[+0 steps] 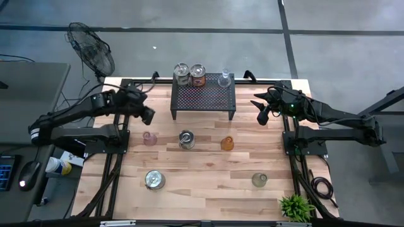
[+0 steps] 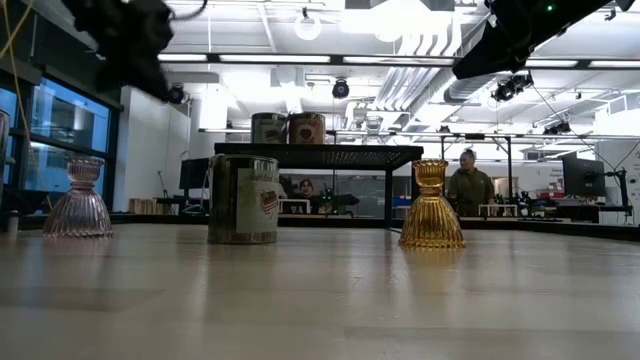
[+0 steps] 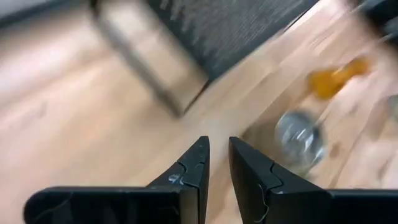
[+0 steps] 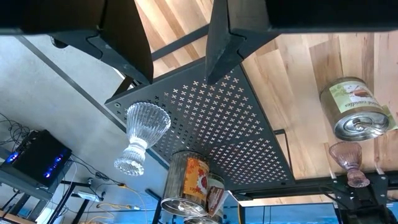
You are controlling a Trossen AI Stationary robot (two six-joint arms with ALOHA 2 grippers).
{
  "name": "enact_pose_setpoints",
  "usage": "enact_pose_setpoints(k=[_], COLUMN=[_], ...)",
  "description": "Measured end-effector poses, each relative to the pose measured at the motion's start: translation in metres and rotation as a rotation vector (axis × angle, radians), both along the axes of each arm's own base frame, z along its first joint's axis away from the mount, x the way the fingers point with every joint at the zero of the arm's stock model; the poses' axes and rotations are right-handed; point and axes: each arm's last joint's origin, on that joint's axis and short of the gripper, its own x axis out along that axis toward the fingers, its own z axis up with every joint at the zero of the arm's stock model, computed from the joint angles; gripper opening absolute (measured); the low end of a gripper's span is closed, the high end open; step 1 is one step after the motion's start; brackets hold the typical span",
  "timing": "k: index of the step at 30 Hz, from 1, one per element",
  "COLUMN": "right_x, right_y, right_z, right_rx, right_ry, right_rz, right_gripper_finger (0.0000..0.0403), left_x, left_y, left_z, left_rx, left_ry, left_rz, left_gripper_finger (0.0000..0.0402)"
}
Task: Pick & Place candle stick holders
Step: Put the pink candle holder on the shelf
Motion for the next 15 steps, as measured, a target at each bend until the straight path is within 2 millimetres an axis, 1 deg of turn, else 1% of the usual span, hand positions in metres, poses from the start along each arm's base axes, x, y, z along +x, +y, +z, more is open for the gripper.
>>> enact_pose_setpoints(k=[4,7,15], right_x=[0.0,0.0,0.0], right_y=[0.0,0.0,0.0], right_z=[0.0,0.0,0.0], right_rx=[0.0,0.0,0.0], right_ry=[0.0,0.0,0.0], right_rz=[0.0,0.0,0.0], right_gripper_finger=[0.0139,0.0139,0.0139], left_x=[-0.007,-0.006,0.004], left_y=[-0.004,-0.006,-0.004], left_z=[-0.015,-0.023,-0.035], left_rx=[-0.189,-0.286,-0.392], left_ry=[0.17,0.261,0.378], left_rz=[0.078,0.068,0.04], left_gripper_finger=[0.0058,0.0058,0.0058])
